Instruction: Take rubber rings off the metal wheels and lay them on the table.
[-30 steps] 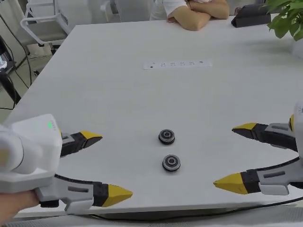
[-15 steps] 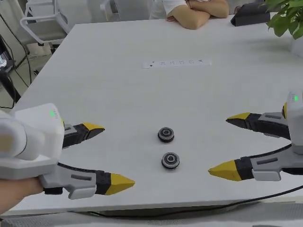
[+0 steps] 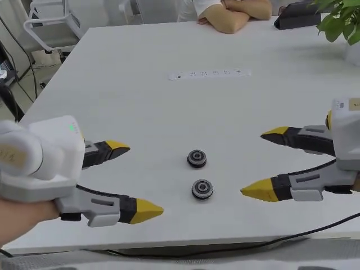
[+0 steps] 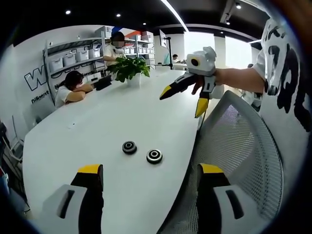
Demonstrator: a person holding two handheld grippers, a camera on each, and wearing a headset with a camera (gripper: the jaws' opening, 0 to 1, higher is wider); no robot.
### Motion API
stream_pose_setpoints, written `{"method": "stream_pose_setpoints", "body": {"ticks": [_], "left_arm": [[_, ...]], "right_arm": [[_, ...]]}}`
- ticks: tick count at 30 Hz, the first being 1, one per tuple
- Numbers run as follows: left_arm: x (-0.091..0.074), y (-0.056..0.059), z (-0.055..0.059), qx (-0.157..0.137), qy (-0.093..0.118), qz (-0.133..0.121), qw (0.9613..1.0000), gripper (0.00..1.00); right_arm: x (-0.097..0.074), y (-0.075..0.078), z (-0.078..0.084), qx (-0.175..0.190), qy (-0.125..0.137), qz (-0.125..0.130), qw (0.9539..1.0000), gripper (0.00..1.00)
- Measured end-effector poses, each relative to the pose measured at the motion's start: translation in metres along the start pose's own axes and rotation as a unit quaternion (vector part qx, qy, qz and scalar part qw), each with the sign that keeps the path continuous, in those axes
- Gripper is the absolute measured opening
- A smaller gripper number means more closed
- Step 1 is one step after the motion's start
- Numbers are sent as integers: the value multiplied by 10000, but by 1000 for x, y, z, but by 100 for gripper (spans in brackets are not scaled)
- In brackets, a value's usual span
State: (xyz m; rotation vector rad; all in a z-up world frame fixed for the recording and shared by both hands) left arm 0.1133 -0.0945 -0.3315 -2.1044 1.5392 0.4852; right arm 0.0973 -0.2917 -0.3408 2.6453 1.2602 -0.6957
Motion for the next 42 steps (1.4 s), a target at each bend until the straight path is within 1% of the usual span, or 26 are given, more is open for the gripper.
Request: {"method": "stream_pose_setpoints", "body": {"ticks": [4,10,14,24,27,32,36,42], "left_arm": [[4,-3,-1,9,21,16,10000,76],[13,-7,1,20,-2,68,10000,75],[17,-9,1,41,-14,100,9999,75],[31,-12,1,53,-64,249,9997,74],[34,-14,1,19,-54,288,9996,73],[41,-16,0,74,-63,344,9994,71],[45,-20,2,66,-72,379,9992,71],[52,-21,3,-43,-39,445,9990,70]], "right_arm": [[5,3,1,55,31,-32,10000,75],[13,6,5,83,-32,-64,9999,73],[16,6,5,152,-22,-137,9998,70],[31,8,8,113,-124,-277,9995,67],[35,8,11,108,-167,-313,9993,65],[41,11,16,156,-223,-369,9989,64],[45,14,19,159,-263,-391,9988,62],[50,17,24,178,-339,-434,9983,60]]}}
Point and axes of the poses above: the centre of the closed fingertips' face, and the gripper's own axes: x roughly forward along the fingers, y roughly to its right, z roughly out of its underside, the point moved 3 cm from there along -x, roughly backward along the fingers, and after that the axes turned 6 degrees about x, right-handed, at the moved point
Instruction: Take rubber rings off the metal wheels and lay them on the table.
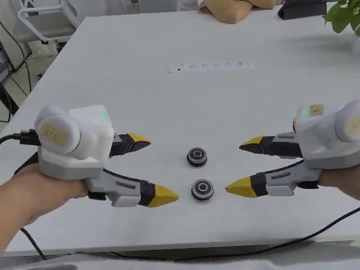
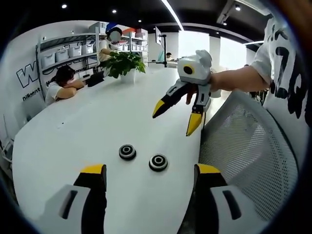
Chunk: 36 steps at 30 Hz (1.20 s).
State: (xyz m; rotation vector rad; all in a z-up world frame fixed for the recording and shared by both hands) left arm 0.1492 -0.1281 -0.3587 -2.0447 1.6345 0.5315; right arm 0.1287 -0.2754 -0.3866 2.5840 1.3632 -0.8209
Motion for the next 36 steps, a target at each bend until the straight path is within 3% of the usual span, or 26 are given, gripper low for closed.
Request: {"method": "stream_pose_setpoints", "body": {"ticks": [10,19,36], "left_arm": [[13,1,4,-4,-23,136,9999,66],[27,2,10,82,-177,295,9994,65],[45,4,15,157,-252,518,9982,61]], "right_arm": [[11,3,11,-52,-157,-121,9998,56],[19,10,18,-110,-272,-208,9994,53],[31,10,27,-252,-416,-390,9981,50]]}}
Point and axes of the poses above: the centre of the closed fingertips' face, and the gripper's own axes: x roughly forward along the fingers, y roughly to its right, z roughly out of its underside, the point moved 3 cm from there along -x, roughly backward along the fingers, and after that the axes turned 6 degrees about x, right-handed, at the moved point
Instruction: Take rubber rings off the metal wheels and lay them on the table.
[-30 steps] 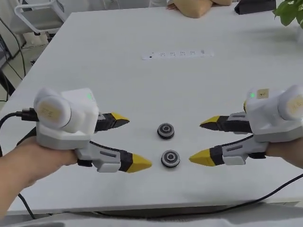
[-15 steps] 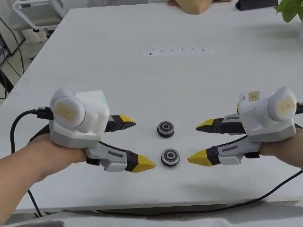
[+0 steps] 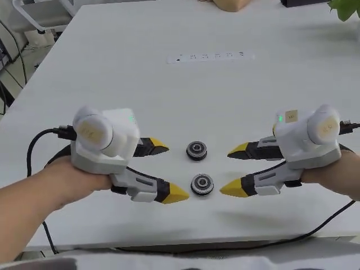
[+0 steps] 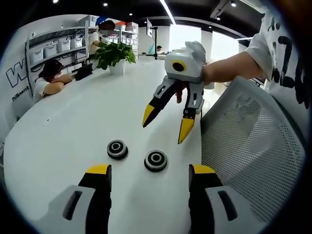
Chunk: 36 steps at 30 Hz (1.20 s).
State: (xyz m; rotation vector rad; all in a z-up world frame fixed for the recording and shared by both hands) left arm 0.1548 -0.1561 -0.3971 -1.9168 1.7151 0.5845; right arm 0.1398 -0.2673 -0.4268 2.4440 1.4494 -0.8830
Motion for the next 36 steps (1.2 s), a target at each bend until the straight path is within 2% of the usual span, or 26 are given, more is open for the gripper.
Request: {"method": "stream_pose_setpoints", "body": {"ticks": [15,20,36], "left_arm": [[15,3,3,114,-137,182,9997,58],[21,6,4,125,-169,259,9994,57],[34,11,8,147,-220,439,9987,45]], "right_arm": [[12,-1,9,45,8,-209,9998,39],[14,-1,9,63,9,-241,9997,40],[21,-6,12,-60,-56,-381,9992,34]]}}
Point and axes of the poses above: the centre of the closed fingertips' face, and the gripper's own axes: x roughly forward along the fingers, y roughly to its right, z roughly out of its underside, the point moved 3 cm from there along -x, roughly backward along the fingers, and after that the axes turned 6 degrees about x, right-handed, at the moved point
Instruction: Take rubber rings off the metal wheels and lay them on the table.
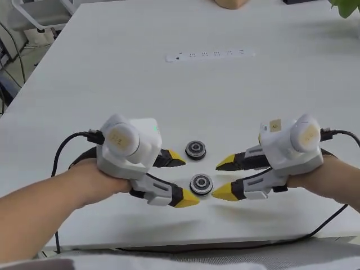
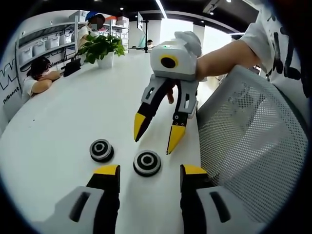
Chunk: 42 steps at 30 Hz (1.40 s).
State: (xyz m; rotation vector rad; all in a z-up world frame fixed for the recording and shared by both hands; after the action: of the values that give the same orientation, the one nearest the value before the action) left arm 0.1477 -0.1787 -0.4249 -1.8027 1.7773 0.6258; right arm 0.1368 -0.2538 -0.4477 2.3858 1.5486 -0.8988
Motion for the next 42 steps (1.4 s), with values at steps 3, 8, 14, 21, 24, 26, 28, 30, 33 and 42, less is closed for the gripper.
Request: {"method": "stream_pose_setpoints", "body": {"ticks": [3,8,14,21,24,26,28,30,33,42], "left_arm": [[1,0,0,-22,22,11,10000,42],[5,1,2,-132,-3,44,9999,38],[8,0,0,-215,36,67,9997,32],[15,1,-2,-314,82,144,9994,26],[19,1,-1,-342,34,153,9993,22],[21,1,-1,-336,25,152,9993,20],[22,1,-2,-343,24,159,9993,19],[24,1,-1,-336,5,161,9993,18],[24,-1,-1,-301,-21,51,9995,13],[25,-2,0,21,-10,-85,10000,8]], "right_arm": [[1,0,1,-22,-13,-22,10000,33],[3,-1,2,-33,-55,-42,10000,32],[3,-3,3,-33,-73,-55,10000,32],[3,-4,4,29,-83,-67,9999,32],[3,-4,5,10,-104,-67,9999,31],[4,-4,5,22,-85,-66,9999,32],[4,-4,4,47,-62,-75,9999,32],[4,-4,4,25,-69,-72,9999,31],[4,-4,5,23,-92,-73,9999,31],[8,-6,3,-7,-93,-106,9999,31]]}}
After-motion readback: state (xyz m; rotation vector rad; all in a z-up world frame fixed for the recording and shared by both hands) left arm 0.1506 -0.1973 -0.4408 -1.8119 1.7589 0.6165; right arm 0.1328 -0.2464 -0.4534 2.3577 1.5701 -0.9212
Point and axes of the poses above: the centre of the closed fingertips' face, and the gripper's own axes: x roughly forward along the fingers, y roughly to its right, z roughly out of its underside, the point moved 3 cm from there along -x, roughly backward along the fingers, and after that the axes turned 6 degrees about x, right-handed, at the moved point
